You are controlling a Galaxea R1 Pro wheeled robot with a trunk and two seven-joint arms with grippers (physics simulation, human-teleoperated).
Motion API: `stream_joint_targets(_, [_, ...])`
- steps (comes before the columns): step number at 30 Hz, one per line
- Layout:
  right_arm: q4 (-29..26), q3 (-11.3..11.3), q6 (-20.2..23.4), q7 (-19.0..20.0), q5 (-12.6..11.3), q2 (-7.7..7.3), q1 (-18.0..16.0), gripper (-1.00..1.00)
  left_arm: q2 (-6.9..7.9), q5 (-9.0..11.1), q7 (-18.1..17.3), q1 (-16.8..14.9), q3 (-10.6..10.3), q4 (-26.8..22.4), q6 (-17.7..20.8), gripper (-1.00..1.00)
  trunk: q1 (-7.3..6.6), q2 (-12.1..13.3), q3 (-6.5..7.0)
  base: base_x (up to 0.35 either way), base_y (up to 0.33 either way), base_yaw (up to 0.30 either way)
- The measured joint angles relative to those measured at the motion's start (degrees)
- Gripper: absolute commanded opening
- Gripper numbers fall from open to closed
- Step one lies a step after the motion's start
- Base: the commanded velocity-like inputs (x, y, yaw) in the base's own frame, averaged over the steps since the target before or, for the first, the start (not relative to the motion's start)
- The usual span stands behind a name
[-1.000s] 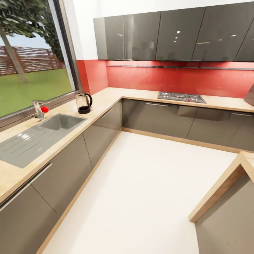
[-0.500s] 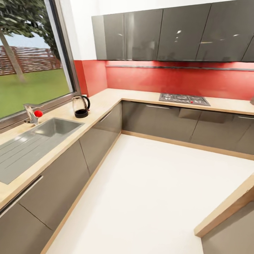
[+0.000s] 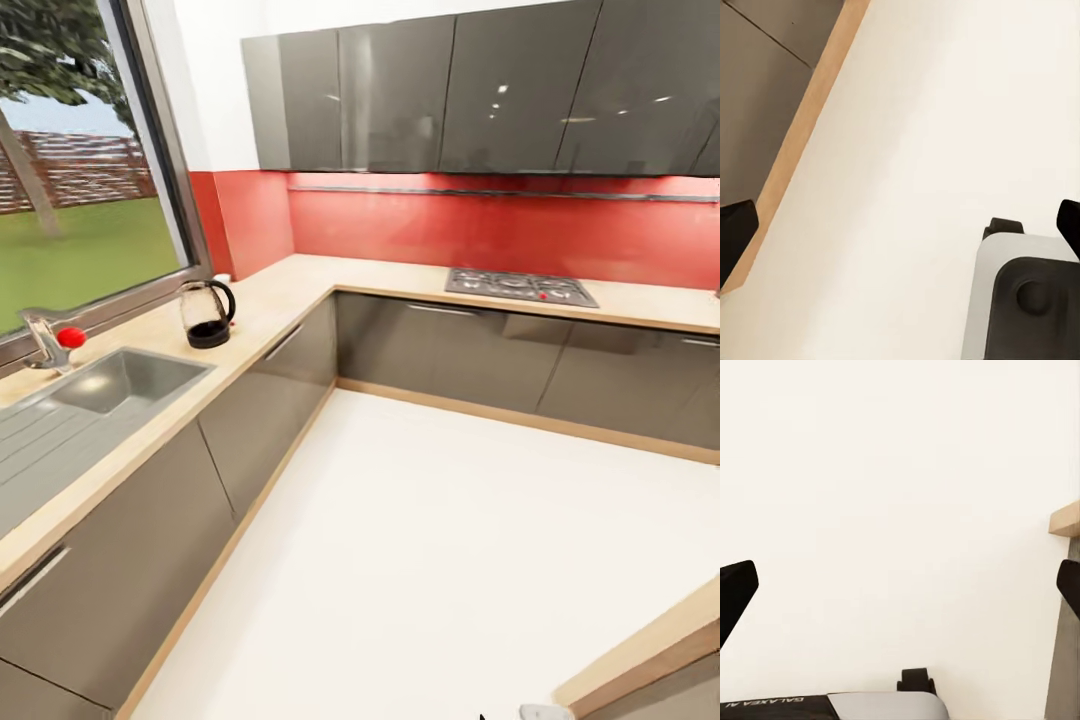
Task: Set up a coffee station on the kitchen countertop: keep the coffee maker on the countertop, move the bottle of coffee from the kitchen shelf to the counter next to the coffee maker, place a paper coffee filter on top of the coffee maker, put the saucer next to the coffee maker with the coffee cup on the saucer, and place the electric kettle next to the coffee maker.
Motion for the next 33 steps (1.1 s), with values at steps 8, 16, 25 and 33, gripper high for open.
stream_joint_targets(8, [0.0, 0.0, -0.1, 0.0, 0.0, 0.0, 0.0, 1.0, 0.12, 0.1, 0.0, 0.1, 0.0, 0.2, -0.1, 1.0, 0.0, 0.0, 0.0, 0.317, -0.091, -0.22])
stream_joint_targets(16, [-0.1, 0.1, -0.2, 0.1, 0.0, -1.42, 0.0, 1.0, 0.2, 0.1, 0.0, 0.4, 0.0, -0.3, -0.1, 1.0, 0.0, 0.0, 0.0, 0.337, -0.002, -0.018])
stream_joint_targets(25, [0.0, 0.2, -0.2, 0.1, 0.1, -1.46, 0.0, 1.0, 0.21, 0.0, 0.0, 0.4, 0.0, -0.5, 0.0, 1.0, 0.0, 0.0, 0.0, 0.338, 0.0, 0.0])
stream_joint_targets(33, [0.0, 0.0, -0.2, 0.0, -0.1, -1.43, 0.0, 1.0, 0.38, -0.1, 0.1, 0.4, 0.0, -0.5, 0.0, 1.0, 0.0, 0.0, 0.0, 0.338, 0.0, 0.0])
